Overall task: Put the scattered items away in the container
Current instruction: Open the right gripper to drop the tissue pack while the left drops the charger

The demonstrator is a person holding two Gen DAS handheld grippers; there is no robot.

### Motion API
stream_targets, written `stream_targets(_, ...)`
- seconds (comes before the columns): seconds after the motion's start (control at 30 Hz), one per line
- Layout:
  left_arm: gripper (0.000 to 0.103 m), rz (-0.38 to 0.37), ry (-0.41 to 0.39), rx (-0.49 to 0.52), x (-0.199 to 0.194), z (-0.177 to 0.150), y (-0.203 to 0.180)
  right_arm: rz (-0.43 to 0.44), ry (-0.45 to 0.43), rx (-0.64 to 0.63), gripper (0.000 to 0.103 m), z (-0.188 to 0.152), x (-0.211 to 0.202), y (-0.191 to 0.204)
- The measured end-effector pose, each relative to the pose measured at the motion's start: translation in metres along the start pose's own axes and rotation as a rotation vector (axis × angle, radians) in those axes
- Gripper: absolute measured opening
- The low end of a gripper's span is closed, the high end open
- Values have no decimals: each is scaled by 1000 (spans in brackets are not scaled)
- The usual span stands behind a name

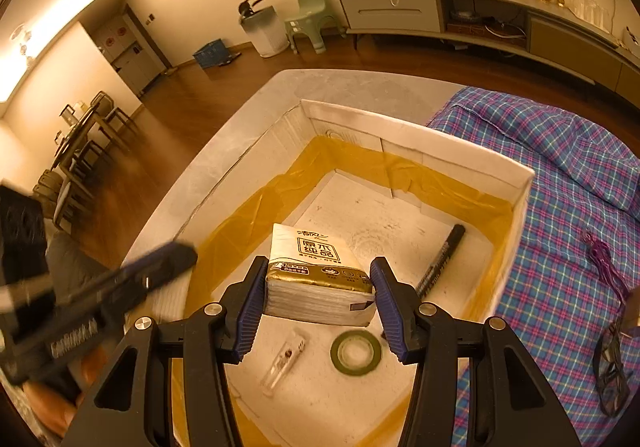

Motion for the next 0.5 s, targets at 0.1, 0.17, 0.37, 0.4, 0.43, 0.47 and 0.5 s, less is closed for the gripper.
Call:
stream_targets(0.1,31,-3,12,4,1,-3,0,-14,18,31,53,10,12,-3)
stream_targets(0.17,31,-7,23,9,3,-5,-1,-26,31,49,53,16,22,-5)
stream_targets(0.37,31,-1,40,25,5,-8,2,-67,40,96,53,31,52,-9)
stream_targets(0.4,31,1,43,28,5,-9,3,-74,36,101,53,34,56,-9)
stream_targets(0.43,31,1,46,31,5,-9,3,-82,32,103,53,36,58,-10)
stream_targets(0.47,31,1,49,35,6,-10,3,-87,27,105,53,39,61,-10)
stream_targets(0.5,31,4,51,41,6,-10,3,-91,23,108,53,42,65,-10)
Point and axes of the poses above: each gripper's, at about its wrist camera, not at the fingertips, and x roughly the way its jaws point, y to its left, z to its top, the point moved 9 cm from there along x, roughly the way its jaws point, and after that the axes turned 9 degrees about -y, right-handed, at the moved point
